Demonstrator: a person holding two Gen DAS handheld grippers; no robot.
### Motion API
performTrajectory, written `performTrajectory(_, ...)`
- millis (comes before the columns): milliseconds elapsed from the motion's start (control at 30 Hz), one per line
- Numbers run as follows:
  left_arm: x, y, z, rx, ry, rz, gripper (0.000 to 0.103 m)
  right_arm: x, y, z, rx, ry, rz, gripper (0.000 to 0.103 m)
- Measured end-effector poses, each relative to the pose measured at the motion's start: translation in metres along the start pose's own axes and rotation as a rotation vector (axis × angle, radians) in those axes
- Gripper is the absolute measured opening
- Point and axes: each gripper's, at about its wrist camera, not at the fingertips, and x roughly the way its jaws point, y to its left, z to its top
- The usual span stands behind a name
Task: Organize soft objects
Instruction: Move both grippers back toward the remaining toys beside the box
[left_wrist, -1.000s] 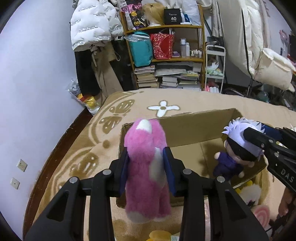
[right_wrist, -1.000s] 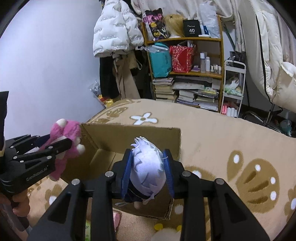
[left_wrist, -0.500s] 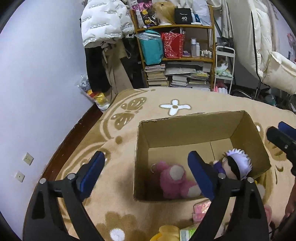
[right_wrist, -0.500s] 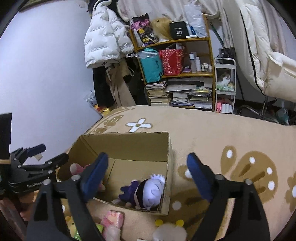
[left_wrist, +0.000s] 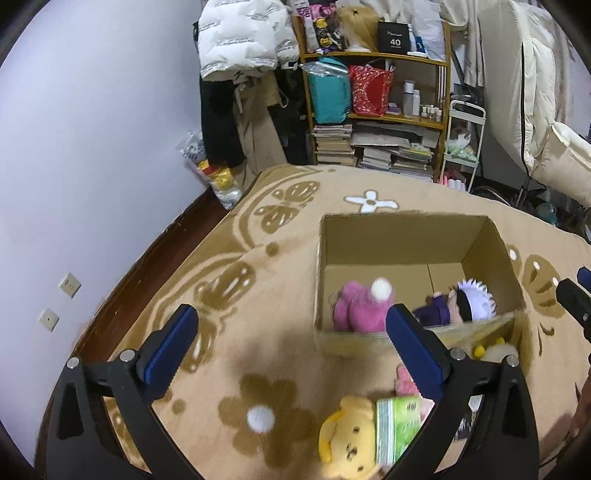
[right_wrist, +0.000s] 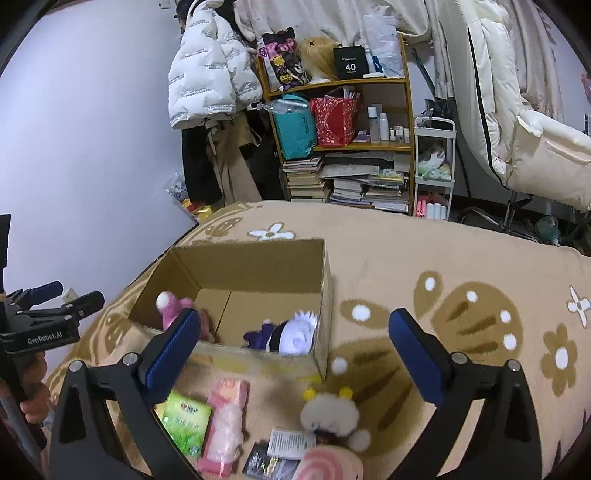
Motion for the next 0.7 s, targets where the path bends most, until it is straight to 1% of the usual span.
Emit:
performTrajectory(233,-0.022,0.016,-0.028,-0.032,0.047,0.007,0.101,-0.022,0.007,-0.025,0.006,0.022,0.009,0.103)
performTrajectory(400,-0.040,0.019,-0.043,-0.040,0.040,0.031,0.101,-0.031,0.010,-0.044,0.020,0.064,0.035,0.103)
performTrajectory(433,-0.044,0.019,-0.046,-0.038,0.035,0.046,0.101,-0.032,0.010,-0.049,0.023,0.071,0.032,0.103)
performTrajectory(533,-0.051,0.017,-0.053,-0.019,0.035,0.058,0.101,-0.034,0.008,-0.059,0.034,0.087,0.028,0.103)
performTrajectory(700,-0.059,0.011,-0.064,0.005,0.032,0.073,0.101,-0.038,0.007,-0.066,0.023,0.091,0.001,0.103)
